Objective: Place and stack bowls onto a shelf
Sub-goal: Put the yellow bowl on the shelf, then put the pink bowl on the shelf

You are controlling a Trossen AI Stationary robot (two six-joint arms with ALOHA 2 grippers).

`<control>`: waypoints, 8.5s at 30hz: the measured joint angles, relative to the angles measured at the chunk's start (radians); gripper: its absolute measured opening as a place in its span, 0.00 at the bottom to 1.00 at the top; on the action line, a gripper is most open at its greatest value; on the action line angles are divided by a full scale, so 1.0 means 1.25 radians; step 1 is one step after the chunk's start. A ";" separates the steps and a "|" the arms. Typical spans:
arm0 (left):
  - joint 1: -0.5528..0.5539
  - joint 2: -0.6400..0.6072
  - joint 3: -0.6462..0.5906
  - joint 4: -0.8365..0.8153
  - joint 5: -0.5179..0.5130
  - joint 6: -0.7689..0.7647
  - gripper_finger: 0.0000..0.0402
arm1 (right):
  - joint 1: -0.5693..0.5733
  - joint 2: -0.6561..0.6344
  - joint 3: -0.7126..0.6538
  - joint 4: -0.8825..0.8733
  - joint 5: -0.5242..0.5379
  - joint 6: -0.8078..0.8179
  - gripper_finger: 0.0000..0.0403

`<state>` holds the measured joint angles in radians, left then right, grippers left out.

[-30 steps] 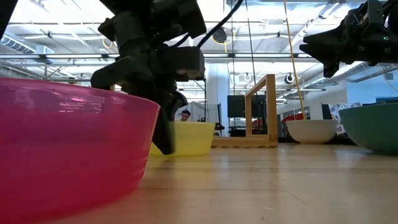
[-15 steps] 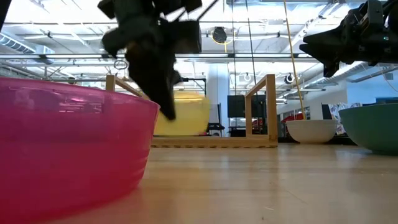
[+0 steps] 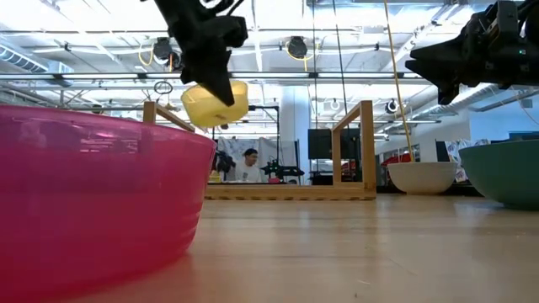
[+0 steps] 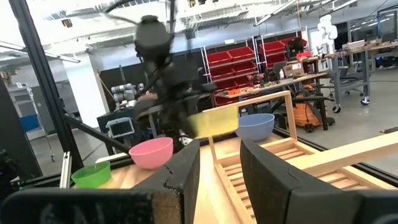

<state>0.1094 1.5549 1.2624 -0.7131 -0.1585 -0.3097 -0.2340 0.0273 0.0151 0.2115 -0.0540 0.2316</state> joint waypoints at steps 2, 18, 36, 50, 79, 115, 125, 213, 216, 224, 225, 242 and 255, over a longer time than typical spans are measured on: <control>0.047 0.000 0.022 -0.024 0.000 -0.012 0.01 | 0.000 0.000 0.000 0.001 0.000 -0.009 0.27; 0.319 0.093 0.222 -0.088 0.123 -0.057 0.01 | 0.000 0.000 0.000 0.001 0.000 -0.013 0.27; 0.312 0.297 0.222 -0.086 0.166 -0.010 0.01 | 0.000 0.000 0.000 0.001 0.000 -0.010 0.27; 0.320 0.340 0.220 -0.130 0.148 -0.022 0.01 | 0.000 0.000 0.000 0.002 0.000 -0.009 0.27; 0.315 0.339 0.220 -0.141 0.170 -0.008 0.11 | 0.000 0.000 0.000 0.007 0.000 -0.007 0.27; 0.207 -0.058 0.224 -0.002 0.272 0.085 0.22 | 0.000 0.001 0.000 0.129 0.000 0.121 0.27; 0.116 -0.202 0.224 -0.253 0.212 0.105 0.22 | 0.000 0.002 0.000 0.134 -0.002 0.155 0.27; -0.142 -0.251 -0.324 -0.493 0.143 0.210 0.22 | 0.000 0.001 0.000 0.196 0.025 0.141 0.27; -0.131 -0.251 -0.324 -0.495 0.150 0.204 0.22 | 0.000 0.001 0.000 0.195 0.025 0.141 0.27; -0.127 -0.251 -0.325 -0.495 0.184 0.226 0.22 | 0.000 0.001 0.000 0.195 0.025 0.141 0.27; -0.126 -0.251 -0.330 -0.492 0.185 0.226 0.22 | 0.000 0.001 0.000 0.195 0.025 0.141 0.27; -0.127 -0.251 -0.359 -0.474 0.204 0.213 0.22 | 0.000 0.001 0.000 0.195 0.024 0.134 0.27; -0.127 -0.251 -0.363 -0.472 0.191 0.203 0.22 | 0.000 0.001 0.000 0.195 0.024 0.114 0.27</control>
<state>-0.0490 1.2415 0.8085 -1.3029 0.0799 -0.0559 -0.2340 0.0288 0.0154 0.4557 -0.0235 0.3736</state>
